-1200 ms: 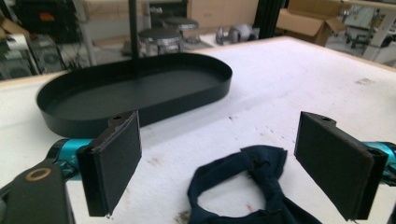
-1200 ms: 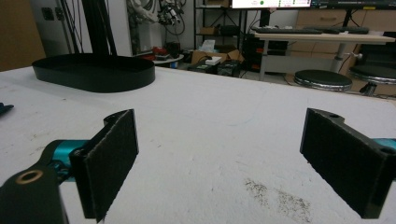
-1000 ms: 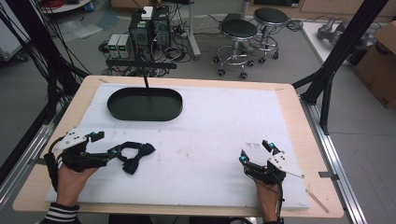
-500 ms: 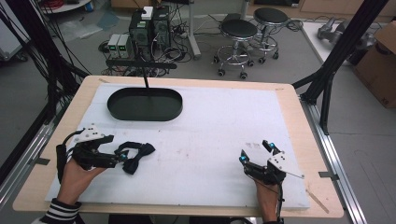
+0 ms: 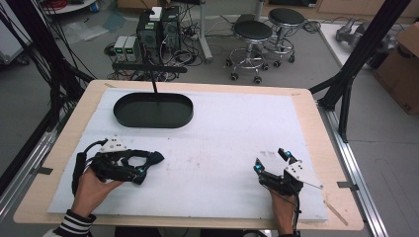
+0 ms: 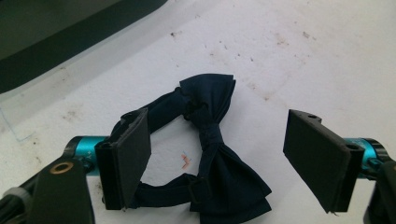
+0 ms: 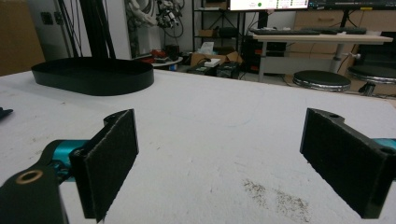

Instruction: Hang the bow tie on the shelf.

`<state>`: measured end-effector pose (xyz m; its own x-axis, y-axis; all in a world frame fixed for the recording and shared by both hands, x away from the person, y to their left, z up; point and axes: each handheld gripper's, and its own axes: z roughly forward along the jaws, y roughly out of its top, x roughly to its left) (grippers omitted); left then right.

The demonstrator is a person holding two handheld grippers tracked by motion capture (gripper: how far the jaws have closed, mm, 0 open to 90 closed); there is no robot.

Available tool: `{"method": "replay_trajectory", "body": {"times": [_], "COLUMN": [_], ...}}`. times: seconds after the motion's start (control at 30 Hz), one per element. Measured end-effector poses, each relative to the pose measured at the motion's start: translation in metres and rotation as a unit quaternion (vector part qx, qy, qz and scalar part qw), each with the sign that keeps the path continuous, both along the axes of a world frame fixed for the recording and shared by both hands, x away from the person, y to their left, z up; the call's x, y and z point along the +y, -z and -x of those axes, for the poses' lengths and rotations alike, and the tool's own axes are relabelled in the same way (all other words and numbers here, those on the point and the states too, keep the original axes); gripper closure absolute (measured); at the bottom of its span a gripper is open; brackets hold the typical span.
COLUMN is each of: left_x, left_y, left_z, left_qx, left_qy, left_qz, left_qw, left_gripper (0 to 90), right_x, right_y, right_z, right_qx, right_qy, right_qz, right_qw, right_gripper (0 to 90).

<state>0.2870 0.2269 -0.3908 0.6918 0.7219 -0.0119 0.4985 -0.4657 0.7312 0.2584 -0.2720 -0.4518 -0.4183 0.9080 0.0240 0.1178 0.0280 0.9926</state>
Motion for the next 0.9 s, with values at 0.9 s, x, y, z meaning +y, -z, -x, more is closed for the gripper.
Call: {"method": "replay_trajectory", "body": {"times": [0.9], "left_x": [-0.029], "left_y": [0.016], "left_z": [-0.019], "left_qx": [0.083], "left_qy": [0.028], "left_qz": [-0.119], "left_qw": [0.9891], "left_gripper": [38.7], "right_x": [-0.001], "right_y": [0.000], "right_z": [0.000], "right_qx": [0.003], "right_qy": [0.004], "right_qz": [-0.006], "right_qw": [1.0000], "right_gripper": [10.4]}}
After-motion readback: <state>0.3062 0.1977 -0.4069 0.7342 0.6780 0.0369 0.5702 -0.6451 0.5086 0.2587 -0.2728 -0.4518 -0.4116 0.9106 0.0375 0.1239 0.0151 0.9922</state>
